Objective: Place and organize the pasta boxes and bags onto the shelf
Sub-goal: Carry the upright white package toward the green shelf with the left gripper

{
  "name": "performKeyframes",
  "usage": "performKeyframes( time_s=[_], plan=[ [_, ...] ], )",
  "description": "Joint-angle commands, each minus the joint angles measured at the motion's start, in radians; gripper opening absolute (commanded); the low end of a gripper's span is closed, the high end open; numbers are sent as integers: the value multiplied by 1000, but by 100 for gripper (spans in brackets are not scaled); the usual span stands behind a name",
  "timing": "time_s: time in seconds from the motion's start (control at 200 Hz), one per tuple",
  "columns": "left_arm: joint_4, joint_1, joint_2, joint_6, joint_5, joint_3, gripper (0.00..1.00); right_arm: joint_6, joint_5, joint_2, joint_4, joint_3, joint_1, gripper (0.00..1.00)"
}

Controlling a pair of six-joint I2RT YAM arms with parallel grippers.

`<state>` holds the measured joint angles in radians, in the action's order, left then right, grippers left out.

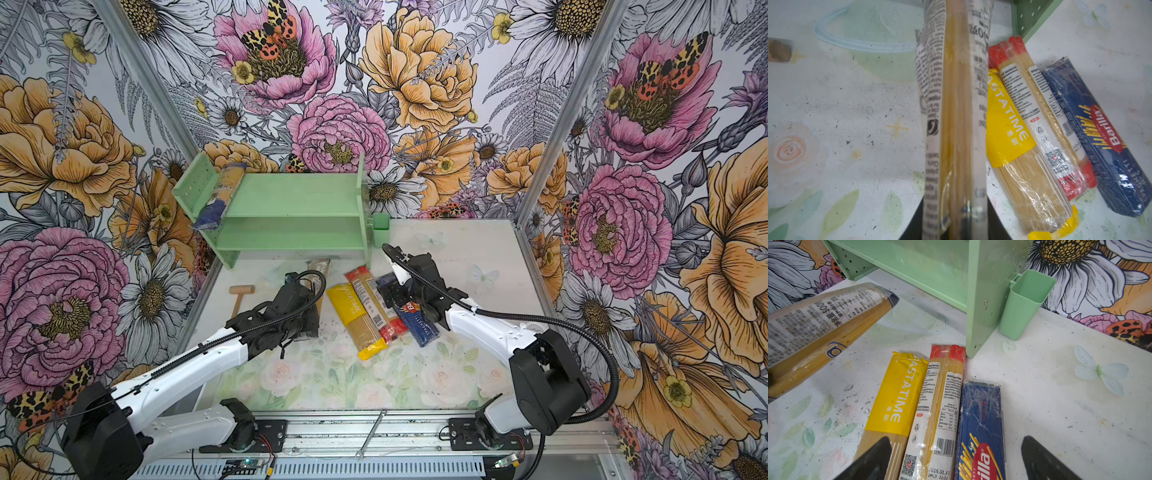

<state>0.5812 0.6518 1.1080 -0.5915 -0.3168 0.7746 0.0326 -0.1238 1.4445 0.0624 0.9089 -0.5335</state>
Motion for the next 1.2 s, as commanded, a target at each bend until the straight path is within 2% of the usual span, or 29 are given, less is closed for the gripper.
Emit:
performKeyframes(
  time_s=[0.0, 0.435, 0.891, 1.196],
  plan=[
    [-84, 9, -75, 26, 3, 2, 0, 2, 15, 15, -19, 38, -5, 99],
    [-62, 42, -215, 46, 24, 28, 0, 16, 20, 34, -19, 54, -4, 99],
    [5, 55, -238, 113, 33, 169, 0, 7, 18, 36, -18, 36, -3, 99],
    [22, 67, -276, 107, 27, 212, 0, -8, 18, 42, -32, 23, -3, 99]
  ],
)
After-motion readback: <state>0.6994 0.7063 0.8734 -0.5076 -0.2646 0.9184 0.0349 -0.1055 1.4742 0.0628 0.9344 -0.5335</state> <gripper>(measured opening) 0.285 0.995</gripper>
